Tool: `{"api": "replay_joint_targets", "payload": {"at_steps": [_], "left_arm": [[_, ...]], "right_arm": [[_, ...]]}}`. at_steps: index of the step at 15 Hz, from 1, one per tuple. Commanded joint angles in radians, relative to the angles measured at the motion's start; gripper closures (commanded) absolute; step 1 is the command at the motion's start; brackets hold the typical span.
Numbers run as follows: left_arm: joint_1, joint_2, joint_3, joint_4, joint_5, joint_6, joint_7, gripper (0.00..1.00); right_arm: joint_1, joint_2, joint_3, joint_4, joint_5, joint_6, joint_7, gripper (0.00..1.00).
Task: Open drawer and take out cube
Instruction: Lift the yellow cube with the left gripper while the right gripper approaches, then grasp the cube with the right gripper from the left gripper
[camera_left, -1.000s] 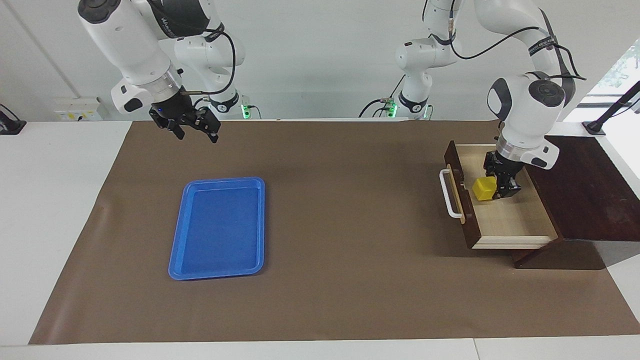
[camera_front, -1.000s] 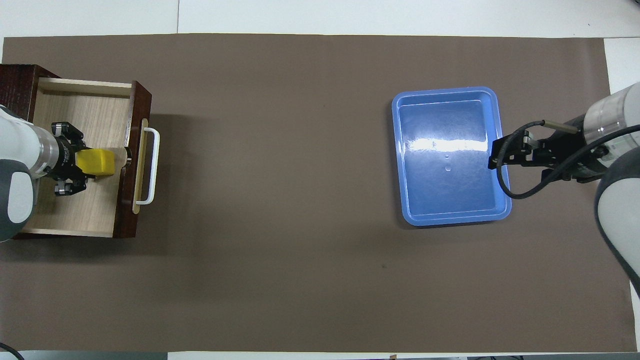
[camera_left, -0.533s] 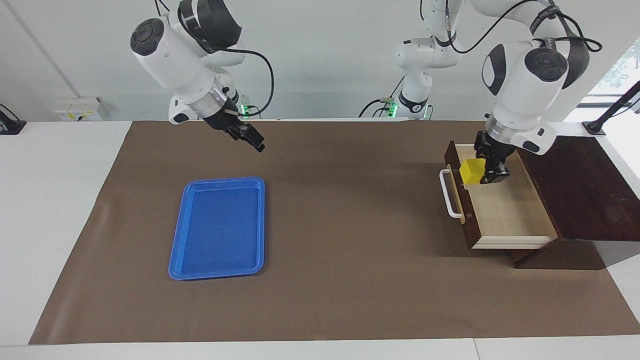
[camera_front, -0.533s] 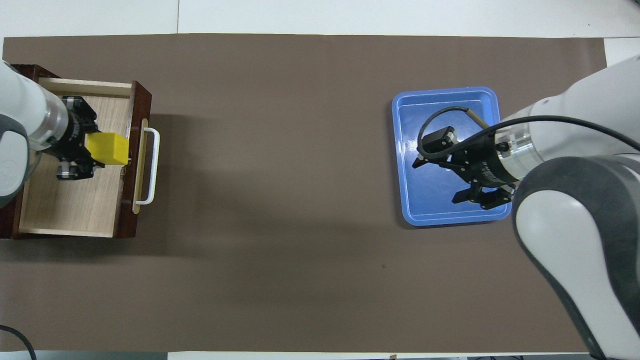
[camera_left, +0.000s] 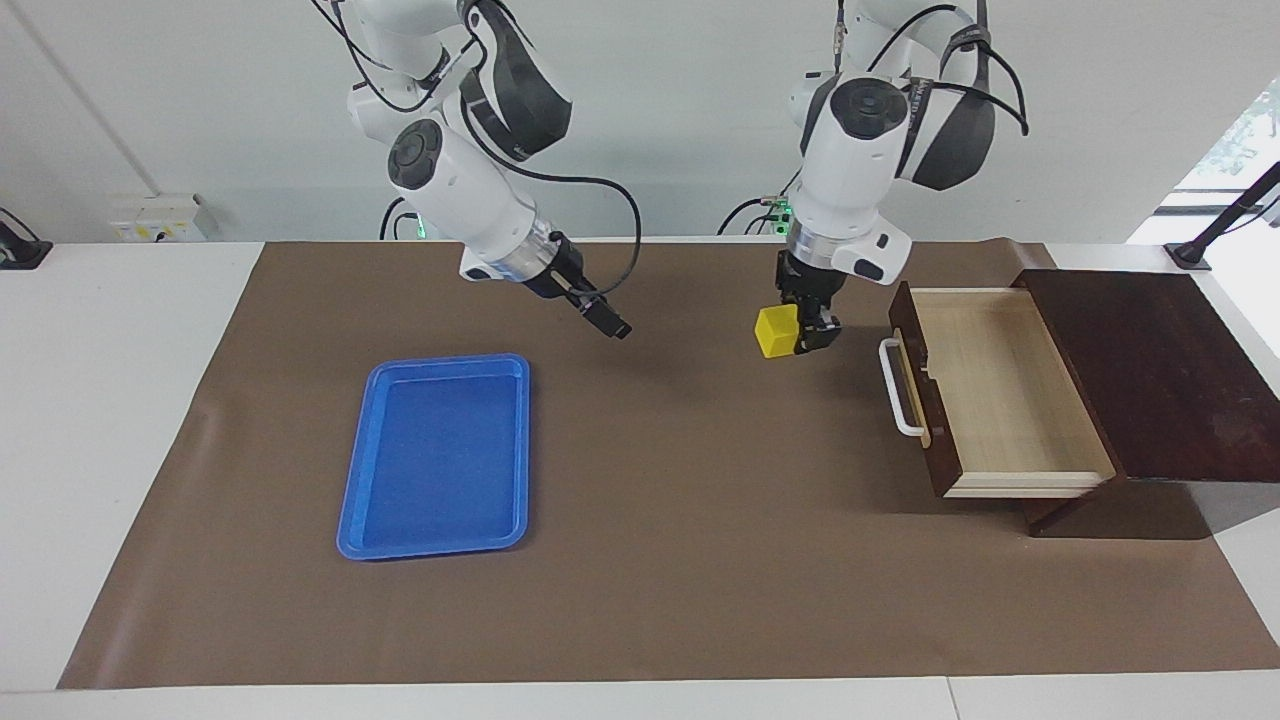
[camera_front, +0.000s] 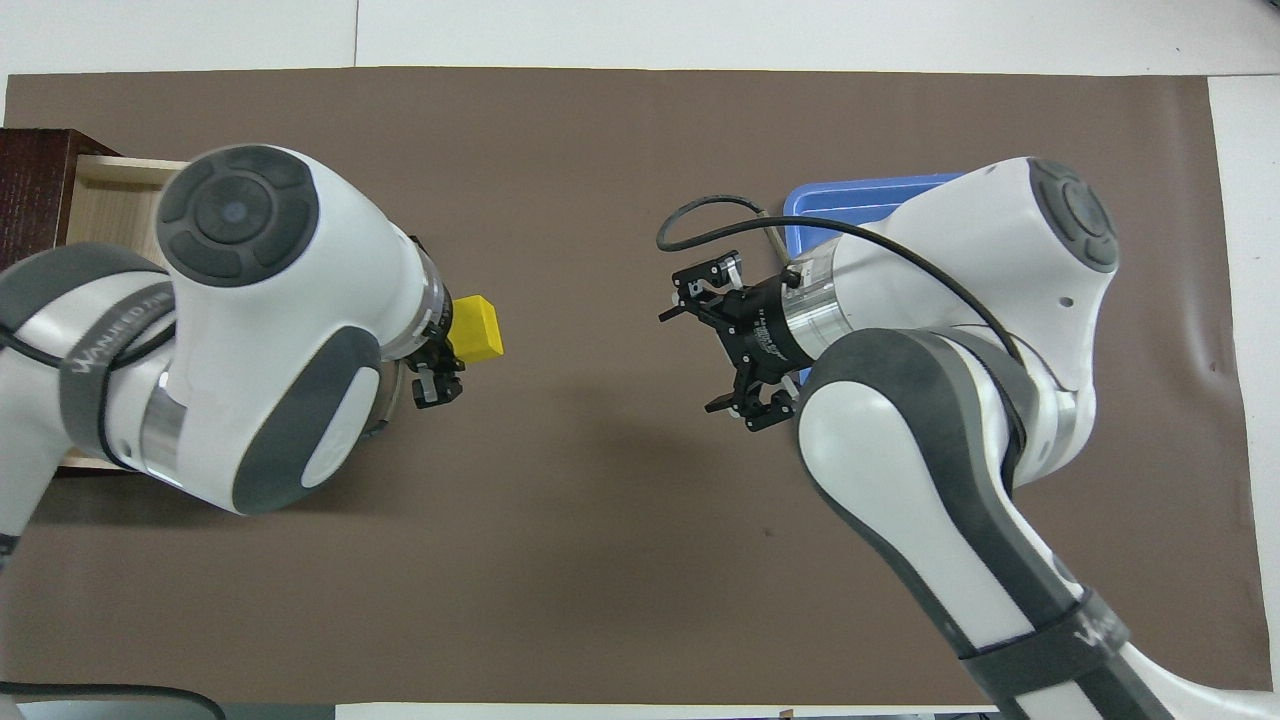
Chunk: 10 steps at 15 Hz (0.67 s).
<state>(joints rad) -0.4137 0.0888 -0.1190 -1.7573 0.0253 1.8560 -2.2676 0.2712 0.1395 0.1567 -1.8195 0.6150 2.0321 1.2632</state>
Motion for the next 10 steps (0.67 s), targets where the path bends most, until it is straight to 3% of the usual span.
{"api": "replay_joint_targets", "payload": {"at_steps": [1,3,10], "left_arm": [[-0.079,-0.026,0.021,-0.083,-0.021,0.086,-0.108,1.0],[-0.123,-0.015,0.022,-0.09,-0.021,0.112,-0.209,1.0],[-0.146,-0.011,0.022,-0.09,-0.021,0.15,-0.296,1.0]], "right_arm": [[0.022,0.009,-0.002,-0.024,0.087,0.062,0.067,0.0],[0.02,0.026,-0.002,-0.03,0.141,0.056,0.071,0.0],[0.048,0.121,-0.003,0.008,0.154,0.085,0.073,0.0]]}}
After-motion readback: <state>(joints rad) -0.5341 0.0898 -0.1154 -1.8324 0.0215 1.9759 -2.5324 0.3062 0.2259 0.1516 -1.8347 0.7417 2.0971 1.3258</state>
